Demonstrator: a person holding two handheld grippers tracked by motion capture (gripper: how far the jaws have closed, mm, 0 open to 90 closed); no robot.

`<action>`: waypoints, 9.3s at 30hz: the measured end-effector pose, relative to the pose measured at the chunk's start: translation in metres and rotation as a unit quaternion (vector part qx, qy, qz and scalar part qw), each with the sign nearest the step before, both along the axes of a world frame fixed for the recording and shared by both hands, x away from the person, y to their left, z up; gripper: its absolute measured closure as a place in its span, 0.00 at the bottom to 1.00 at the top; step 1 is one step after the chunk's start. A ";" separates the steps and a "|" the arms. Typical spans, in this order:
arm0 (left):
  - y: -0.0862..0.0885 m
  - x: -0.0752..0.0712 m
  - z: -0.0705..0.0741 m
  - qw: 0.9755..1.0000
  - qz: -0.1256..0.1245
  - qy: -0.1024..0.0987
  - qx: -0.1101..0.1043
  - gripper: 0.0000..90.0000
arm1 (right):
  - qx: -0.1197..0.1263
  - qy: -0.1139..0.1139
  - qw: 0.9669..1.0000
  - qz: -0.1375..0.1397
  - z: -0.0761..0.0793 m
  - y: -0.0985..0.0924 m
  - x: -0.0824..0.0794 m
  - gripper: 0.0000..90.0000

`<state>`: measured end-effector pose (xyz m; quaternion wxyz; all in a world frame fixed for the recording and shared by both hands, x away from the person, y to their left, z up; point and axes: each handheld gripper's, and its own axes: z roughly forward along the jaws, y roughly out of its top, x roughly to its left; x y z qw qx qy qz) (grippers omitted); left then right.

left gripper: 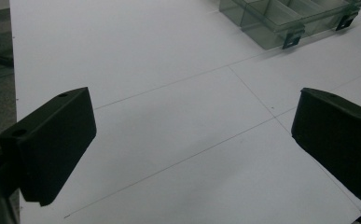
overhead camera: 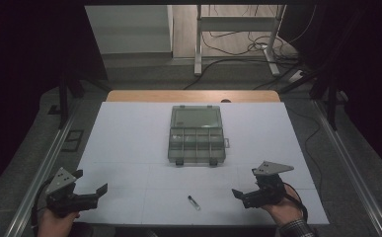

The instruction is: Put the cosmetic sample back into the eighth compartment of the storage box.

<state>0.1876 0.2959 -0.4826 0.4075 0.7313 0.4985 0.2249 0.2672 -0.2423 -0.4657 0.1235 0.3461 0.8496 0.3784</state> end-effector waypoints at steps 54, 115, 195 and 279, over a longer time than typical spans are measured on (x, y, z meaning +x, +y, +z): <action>0.001 0.000 0.000 1.000 -0.005 -0.001 -0.003 0.01 | -0.060 0.038 0.995 0.068 -0.015 0.083 0.011 0.00; 0.001 0.001 -0.001 1.000 -0.015 0.002 -0.006 0.01 | -0.126 0.094 0.975 0.155 -0.034 0.135 0.007 0.90; 0.001 0.002 -0.001 1.000 -0.016 0.007 -0.003 0.02 | -0.063 0.033 0.997 0.036 0.004 0.090 0.083 0.90; 0.001 0.003 -0.001 1.000 -0.018 0.009 -0.004 0.02 | -0.085 0.022 0.996 -0.009 -0.005 0.086 0.120 0.66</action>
